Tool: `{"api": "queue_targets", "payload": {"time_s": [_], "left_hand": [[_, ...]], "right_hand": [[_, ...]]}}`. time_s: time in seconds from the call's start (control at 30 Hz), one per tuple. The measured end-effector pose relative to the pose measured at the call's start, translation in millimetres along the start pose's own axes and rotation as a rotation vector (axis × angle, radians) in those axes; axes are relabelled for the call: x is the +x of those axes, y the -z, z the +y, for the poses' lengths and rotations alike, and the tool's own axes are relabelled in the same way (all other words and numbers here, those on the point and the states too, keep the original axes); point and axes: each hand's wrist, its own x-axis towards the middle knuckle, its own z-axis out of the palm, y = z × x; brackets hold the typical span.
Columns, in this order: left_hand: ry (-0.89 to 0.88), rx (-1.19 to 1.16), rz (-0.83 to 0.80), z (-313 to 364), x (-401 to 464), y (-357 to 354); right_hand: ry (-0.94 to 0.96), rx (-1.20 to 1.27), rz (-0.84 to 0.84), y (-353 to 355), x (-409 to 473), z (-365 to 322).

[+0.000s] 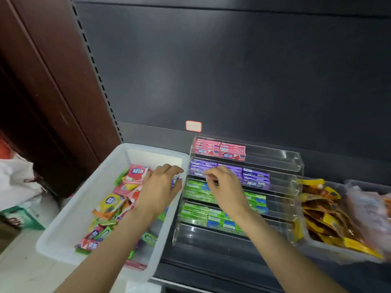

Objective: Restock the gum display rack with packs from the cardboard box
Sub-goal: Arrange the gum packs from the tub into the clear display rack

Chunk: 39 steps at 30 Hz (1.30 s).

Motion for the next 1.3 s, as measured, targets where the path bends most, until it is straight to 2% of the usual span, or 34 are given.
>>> {"api": "queue_targets", "payload": {"time_s": [0.23,0.4,0.57,0.8,0.97,1.13,1.23,1.3], "left_hand": [[0.224,0.040,0.033,-142.4,-47.3,52.2],[0.270,0.097,-0.174,-227.5,-67.6,68.5],[0.219,-0.025,-0.375,-262.8,-75.2,69.0],[0.202,-0.151,-0.418,-267.6,-78.4,76.0],[0.203,-0.170,-0.421,-271.1,-77.2,75.2],[0.221,-0.201,-0.410,-272.6,-78.1,72.2],[0.136,-0.112,-0.320,-270.3,-78.2,71.7],[0.069,-0.141,-0.173,-262.0,-74.8,73.4]], "right_hand": [[0.029,0.006,-0.179,-112.1,12.7,-88.8],[-0.063,-0.074,-0.331,-177.7,14.1,-130.7],[-0.161,-0.166,-0.476,-213.1,10.1,-147.3],[-0.075,-0.384,-0.597,-243.7,21.3,-172.8],[-0.102,-0.416,-0.552,-254.2,32.5,-173.0],[-0.002,-0.464,-0.506,-242.5,37.7,-179.8],[0.002,-0.453,-0.365,-228.8,34.3,-179.5],[-0.066,-0.364,-0.261,-218.1,32.0,-175.9]]}}
